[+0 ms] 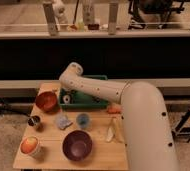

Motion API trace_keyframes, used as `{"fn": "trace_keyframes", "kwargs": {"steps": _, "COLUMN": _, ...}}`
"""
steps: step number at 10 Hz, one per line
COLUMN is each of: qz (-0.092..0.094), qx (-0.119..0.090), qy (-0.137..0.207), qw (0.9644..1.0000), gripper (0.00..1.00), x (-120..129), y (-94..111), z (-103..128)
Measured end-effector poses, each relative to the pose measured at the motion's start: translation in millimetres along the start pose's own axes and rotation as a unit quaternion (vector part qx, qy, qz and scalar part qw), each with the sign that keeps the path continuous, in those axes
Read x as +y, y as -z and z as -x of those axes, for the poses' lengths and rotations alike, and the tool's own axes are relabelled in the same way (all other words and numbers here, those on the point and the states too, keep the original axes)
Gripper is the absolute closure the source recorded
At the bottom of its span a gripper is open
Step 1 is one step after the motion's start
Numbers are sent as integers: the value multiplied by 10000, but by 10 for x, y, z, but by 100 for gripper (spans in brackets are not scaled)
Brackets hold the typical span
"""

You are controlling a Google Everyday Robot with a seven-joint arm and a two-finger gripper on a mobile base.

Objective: Place fork in red bowl

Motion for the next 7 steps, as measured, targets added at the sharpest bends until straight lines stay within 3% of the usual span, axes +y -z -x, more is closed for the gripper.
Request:
{"fn": "trace_keyframes", "kwargs": {"steps": 4, "qz": 7, "qx": -256, "qy": 438, "qw": 9987, "gripper": 100, "x": 3, "y": -35, "z": 141}}
{"fn": "trace_keyframes", "kwargs": {"steps": 7, "qz": 115, "qx": -295, "qy": 869, "qw": 9957, "gripper": 100, "x": -2, "y": -93, "z": 269}}
